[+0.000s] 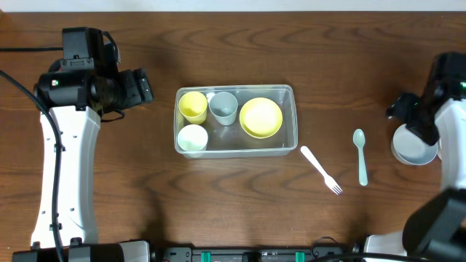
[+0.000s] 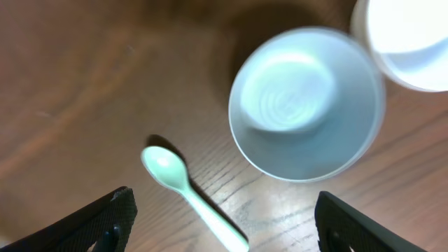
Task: Pack container
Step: 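Move the right gripper to the grey bowl and grasp its rim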
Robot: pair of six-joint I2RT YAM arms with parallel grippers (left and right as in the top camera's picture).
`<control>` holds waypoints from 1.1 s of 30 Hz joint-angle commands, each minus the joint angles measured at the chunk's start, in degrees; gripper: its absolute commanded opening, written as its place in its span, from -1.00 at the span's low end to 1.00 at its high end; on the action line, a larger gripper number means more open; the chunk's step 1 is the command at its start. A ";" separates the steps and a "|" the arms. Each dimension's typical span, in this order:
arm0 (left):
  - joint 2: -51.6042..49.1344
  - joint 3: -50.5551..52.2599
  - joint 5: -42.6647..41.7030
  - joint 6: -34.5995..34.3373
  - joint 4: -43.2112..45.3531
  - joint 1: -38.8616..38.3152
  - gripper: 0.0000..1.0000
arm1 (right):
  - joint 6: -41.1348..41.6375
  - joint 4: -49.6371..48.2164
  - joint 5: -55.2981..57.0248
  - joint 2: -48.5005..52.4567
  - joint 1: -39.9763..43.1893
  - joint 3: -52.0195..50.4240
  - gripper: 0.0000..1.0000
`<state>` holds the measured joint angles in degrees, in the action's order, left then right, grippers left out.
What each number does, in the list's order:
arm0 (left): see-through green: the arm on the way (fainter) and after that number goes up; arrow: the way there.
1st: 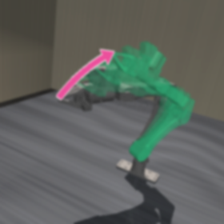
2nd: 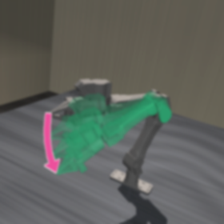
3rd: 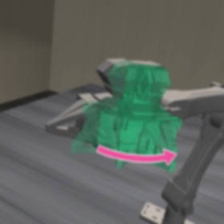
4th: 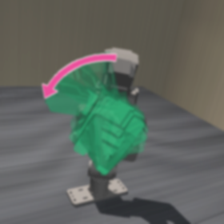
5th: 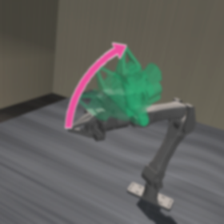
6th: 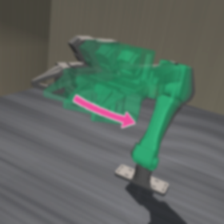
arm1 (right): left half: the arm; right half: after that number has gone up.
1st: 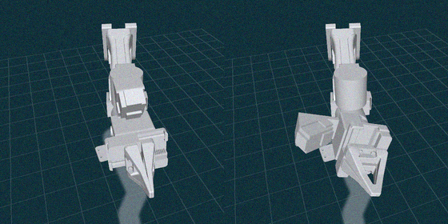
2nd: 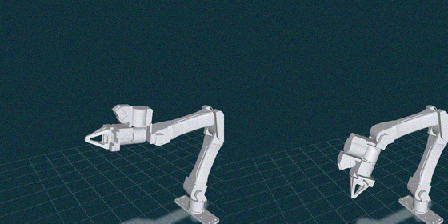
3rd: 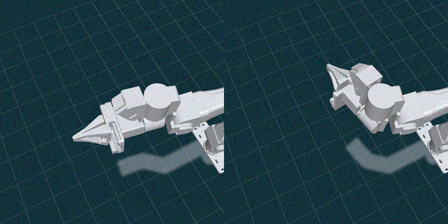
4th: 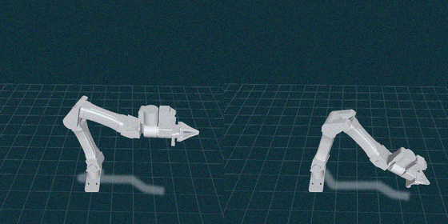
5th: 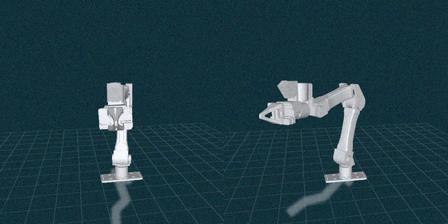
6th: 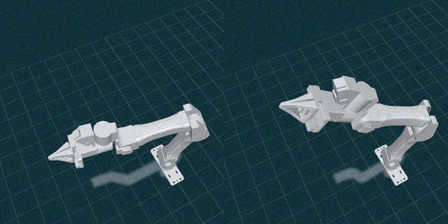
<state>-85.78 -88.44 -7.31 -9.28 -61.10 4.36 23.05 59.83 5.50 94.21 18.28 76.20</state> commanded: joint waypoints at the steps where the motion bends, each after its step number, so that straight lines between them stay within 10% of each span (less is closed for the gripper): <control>1: -0.39 0.48 0.48 -0.90 -0.13 0.13 0.83 | 0.92 -1.68 -1.03 3.69 0.24 -1.90 0.67; 18: -0.39 0.48 0.48 -0.90 -0.52 0.13 0.83 | -2.19 -7.80 -0.96 15.78 1.14 -2.16 0.59; 27: -0.39 0.48 0.48 -0.90 -0.61 0.13 0.83 | -2.36 -7.82 -0.81 15.80 1.27 -2.16 -0.58; 33: -0.39 0.48 0.48 -0.90 -0.61 0.11 0.83 | -2.34 -7.82 -0.81 15.80 1.27 -2.19 -0.90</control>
<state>-85.78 -88.47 -7.29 -9.28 -61.52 4.36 20.47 52.01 4.47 109.75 19.05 74.13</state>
